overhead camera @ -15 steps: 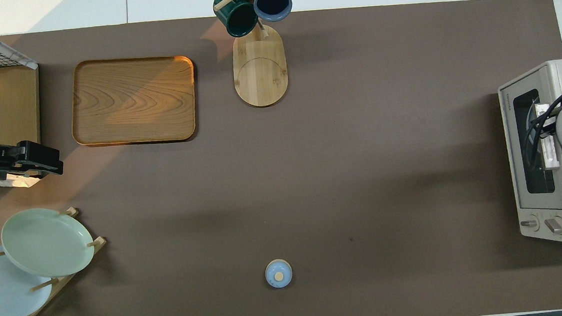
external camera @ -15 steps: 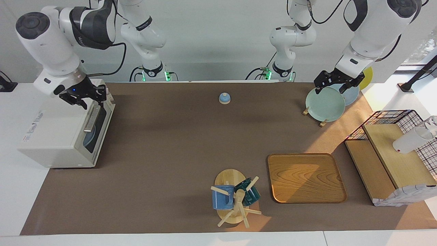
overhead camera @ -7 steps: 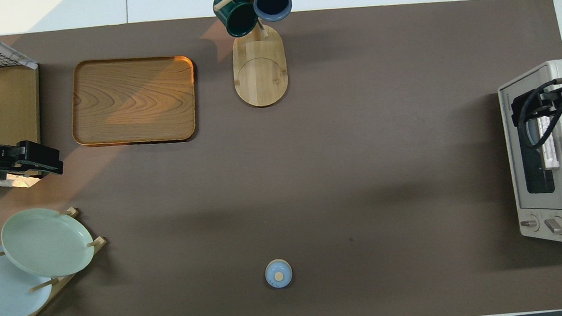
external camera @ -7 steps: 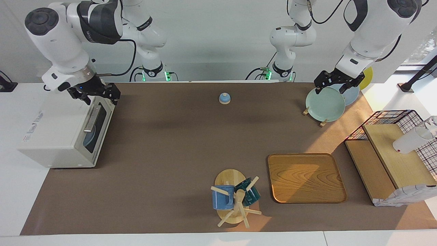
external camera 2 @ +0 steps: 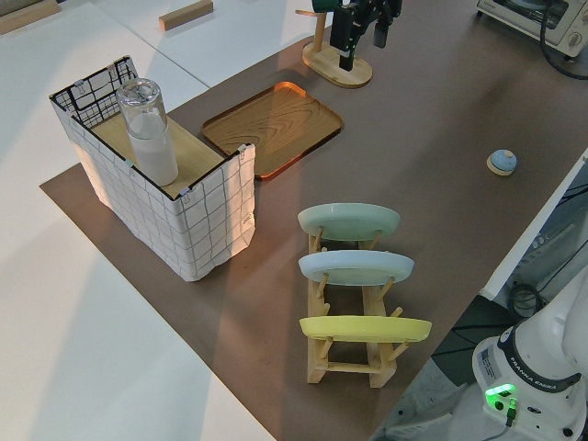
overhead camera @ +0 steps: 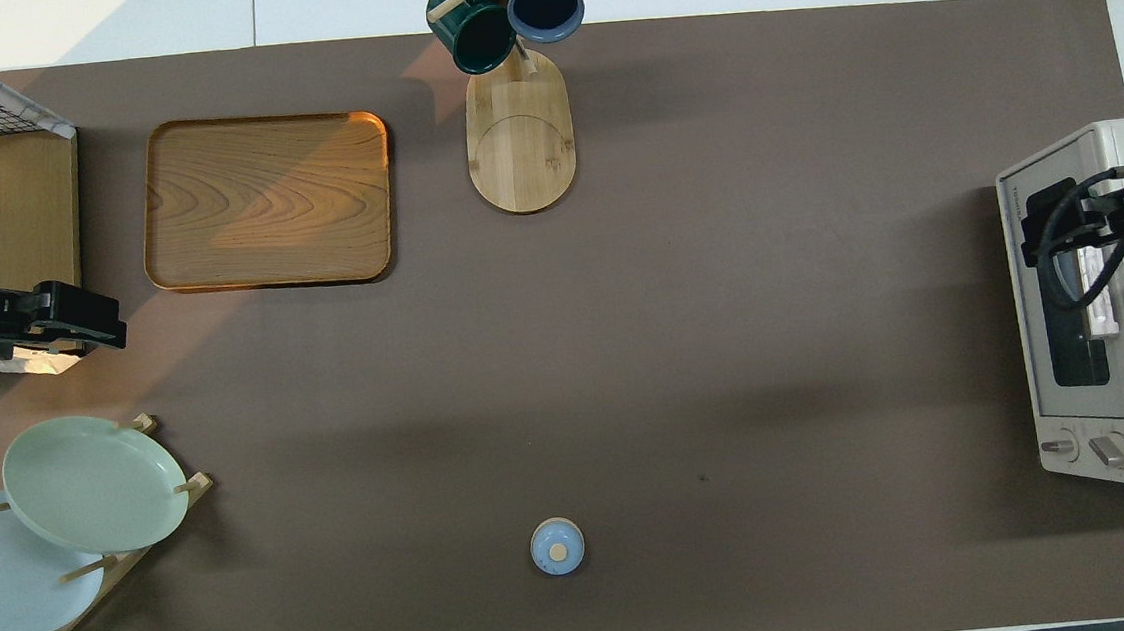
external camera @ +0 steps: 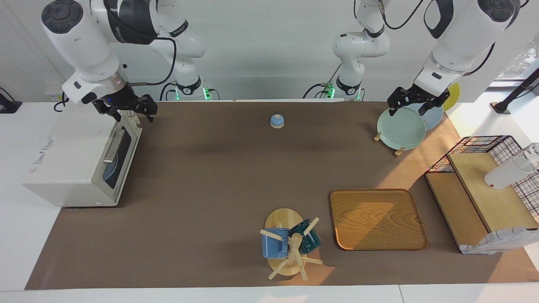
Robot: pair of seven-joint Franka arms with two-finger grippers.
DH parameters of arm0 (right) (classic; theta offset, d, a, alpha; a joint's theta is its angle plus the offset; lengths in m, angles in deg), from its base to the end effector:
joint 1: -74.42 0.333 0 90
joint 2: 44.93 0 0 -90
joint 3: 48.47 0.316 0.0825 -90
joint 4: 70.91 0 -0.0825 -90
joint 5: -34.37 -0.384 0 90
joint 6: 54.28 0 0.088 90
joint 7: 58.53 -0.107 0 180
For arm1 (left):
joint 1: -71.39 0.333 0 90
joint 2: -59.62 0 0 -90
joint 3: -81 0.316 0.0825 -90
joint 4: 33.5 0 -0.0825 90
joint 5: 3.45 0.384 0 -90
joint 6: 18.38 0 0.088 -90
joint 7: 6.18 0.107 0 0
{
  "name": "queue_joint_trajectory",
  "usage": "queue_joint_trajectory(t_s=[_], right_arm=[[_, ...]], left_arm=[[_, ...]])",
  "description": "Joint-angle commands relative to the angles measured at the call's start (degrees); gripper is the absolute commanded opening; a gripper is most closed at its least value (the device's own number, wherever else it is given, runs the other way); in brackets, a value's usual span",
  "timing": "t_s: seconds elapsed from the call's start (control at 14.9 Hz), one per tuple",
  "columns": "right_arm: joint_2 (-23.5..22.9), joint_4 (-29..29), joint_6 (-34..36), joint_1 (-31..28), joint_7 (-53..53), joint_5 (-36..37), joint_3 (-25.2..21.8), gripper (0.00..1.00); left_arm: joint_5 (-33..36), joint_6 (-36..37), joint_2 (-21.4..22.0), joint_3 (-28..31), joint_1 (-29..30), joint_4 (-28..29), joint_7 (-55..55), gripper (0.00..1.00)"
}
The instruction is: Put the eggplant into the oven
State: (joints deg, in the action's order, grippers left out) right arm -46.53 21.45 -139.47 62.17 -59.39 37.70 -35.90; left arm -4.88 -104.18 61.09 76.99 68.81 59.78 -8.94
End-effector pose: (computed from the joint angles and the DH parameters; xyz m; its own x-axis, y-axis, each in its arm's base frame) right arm 0.5506 -0.0051 0.5837 0.9885 -0.0135 -0.1509 -0.0054 -0.9985 0.0542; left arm 0.5332 -0.0649 0.6057 0.9921 -0.0678 -0.1057 -0.0662 -0.9976 0.0181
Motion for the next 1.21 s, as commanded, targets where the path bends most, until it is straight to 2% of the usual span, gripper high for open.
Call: queue_joint_trajectory(t_s=[0.0,0.54,1.14], right_arm=[[1.1,1.3,-0.1,2.3,0.3,-1.3,-3.2,1.00],[1.8,1.9,0.1,14.8,1.0,-2.1,-16.6,1.00],[0.7,0.5,-2.2,13.0,1.9,-2.1,-16.7,1.00]], left_arm=[[1.2,-0.3,0.5,-0.5,0.6,0.0,0.2,1.00],[1.2,-0.3,0.5,-0.5,0.6,0.0,0.2,1.00],[1.2,-0.3,0.5,-0.5,0.6,0.0,0.2,1.00]])
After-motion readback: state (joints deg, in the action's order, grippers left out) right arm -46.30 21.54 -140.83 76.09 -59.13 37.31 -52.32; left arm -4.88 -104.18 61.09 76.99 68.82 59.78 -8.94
